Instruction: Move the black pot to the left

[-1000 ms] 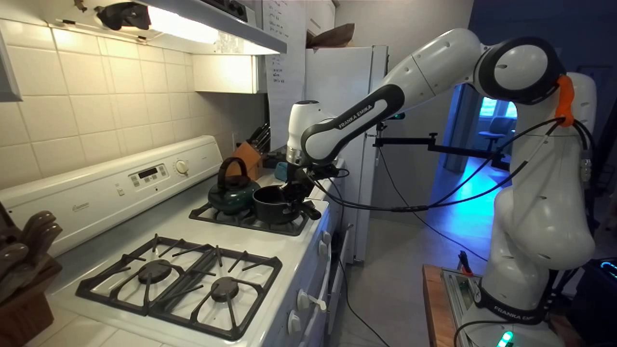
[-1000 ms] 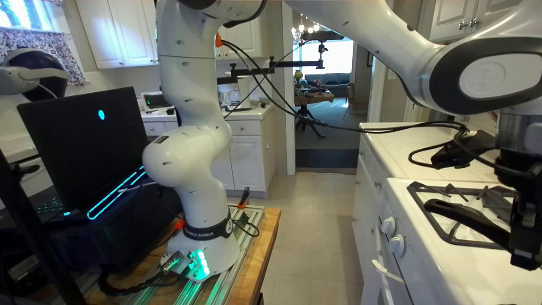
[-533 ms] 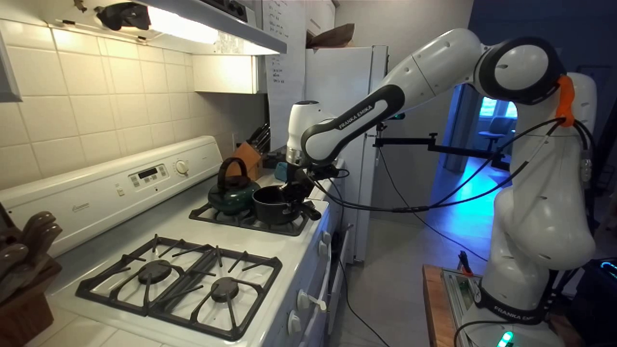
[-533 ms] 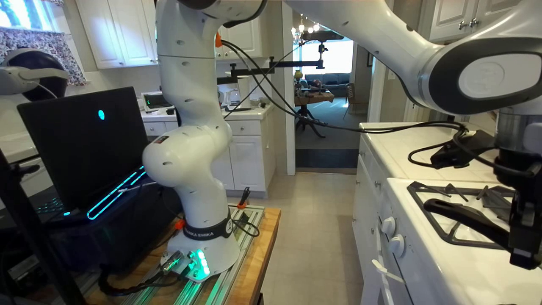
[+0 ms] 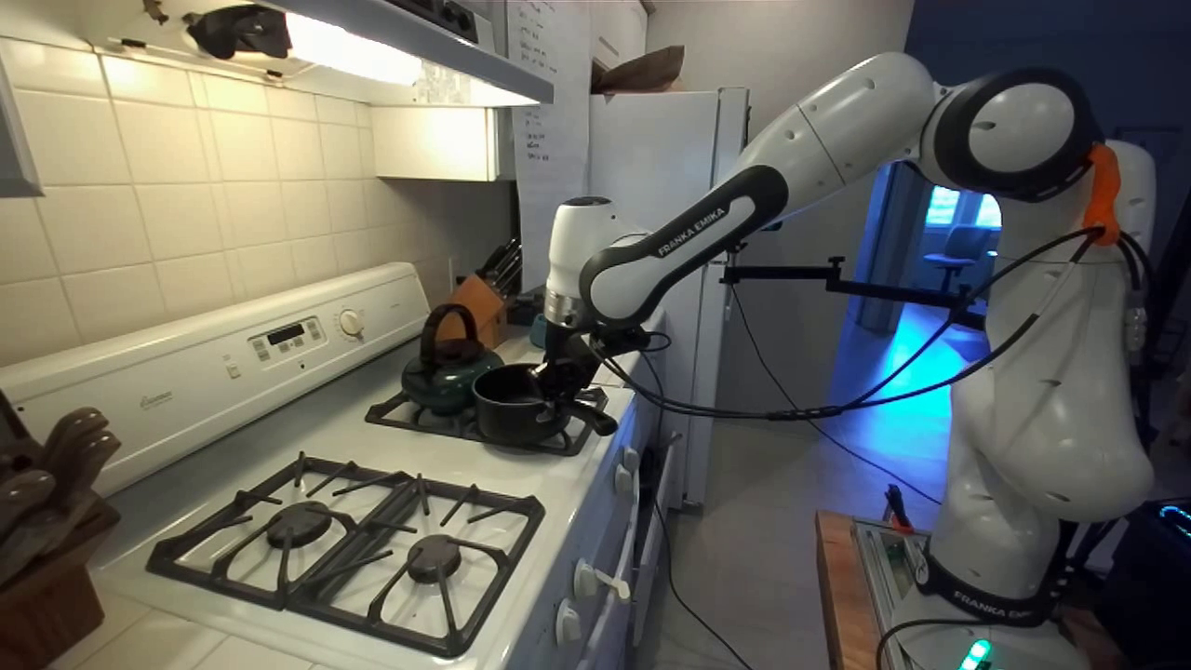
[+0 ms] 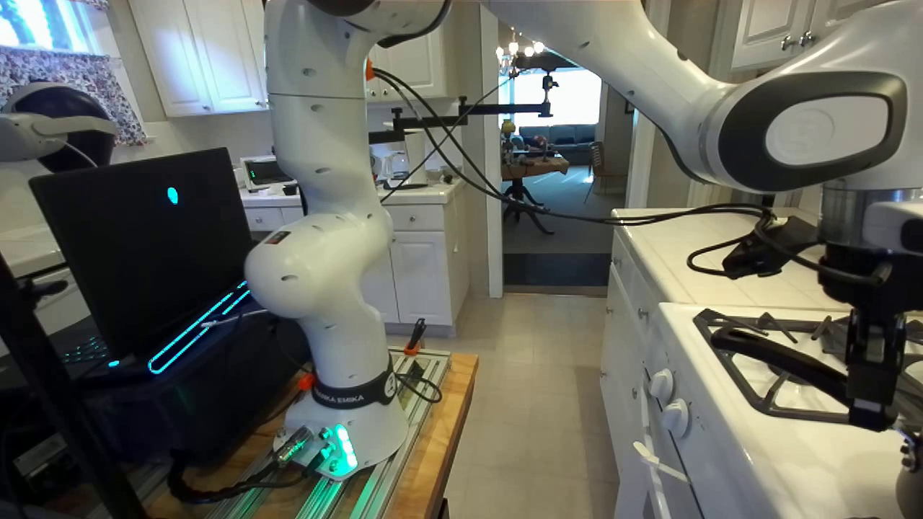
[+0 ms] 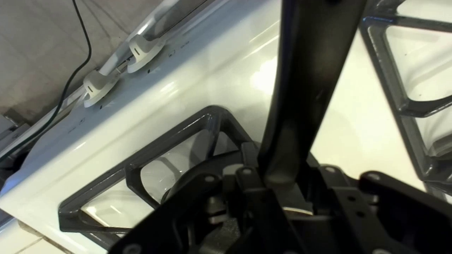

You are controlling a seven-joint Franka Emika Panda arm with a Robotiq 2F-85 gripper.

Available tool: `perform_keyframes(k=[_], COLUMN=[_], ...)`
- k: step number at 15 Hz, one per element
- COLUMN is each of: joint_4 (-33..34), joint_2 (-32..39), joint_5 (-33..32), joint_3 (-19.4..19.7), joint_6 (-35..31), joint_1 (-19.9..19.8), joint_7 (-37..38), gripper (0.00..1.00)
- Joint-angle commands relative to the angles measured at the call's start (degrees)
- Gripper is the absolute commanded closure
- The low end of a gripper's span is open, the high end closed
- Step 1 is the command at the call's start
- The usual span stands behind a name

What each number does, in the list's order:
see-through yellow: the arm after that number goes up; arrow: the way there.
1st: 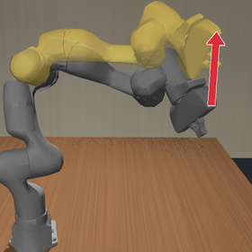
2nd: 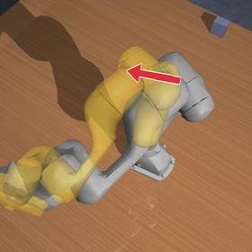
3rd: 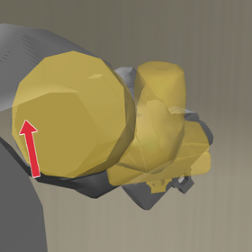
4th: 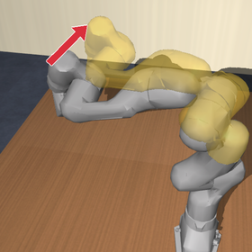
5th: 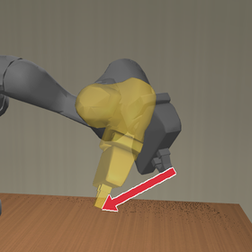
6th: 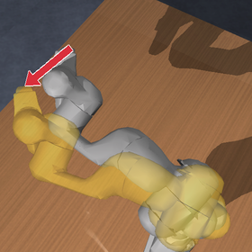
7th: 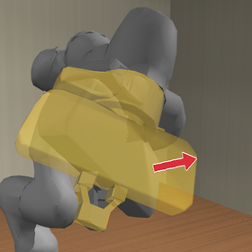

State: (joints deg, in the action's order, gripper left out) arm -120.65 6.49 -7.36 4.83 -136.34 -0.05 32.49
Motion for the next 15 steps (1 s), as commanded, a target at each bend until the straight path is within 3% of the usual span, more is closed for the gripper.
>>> perform_keyframes(k=[1,15], joint_4=[-1.8,-2.07], joint_2=[-1.08,-1.7], joint_5=[-2.01,-0.24], joint_3=[-0.78,-2.23], joint_6=[-2.67,-3.98], joint_1=[1.21,2.18], joint_7=[3.23,4.92], gripper=[0.92,0.92])
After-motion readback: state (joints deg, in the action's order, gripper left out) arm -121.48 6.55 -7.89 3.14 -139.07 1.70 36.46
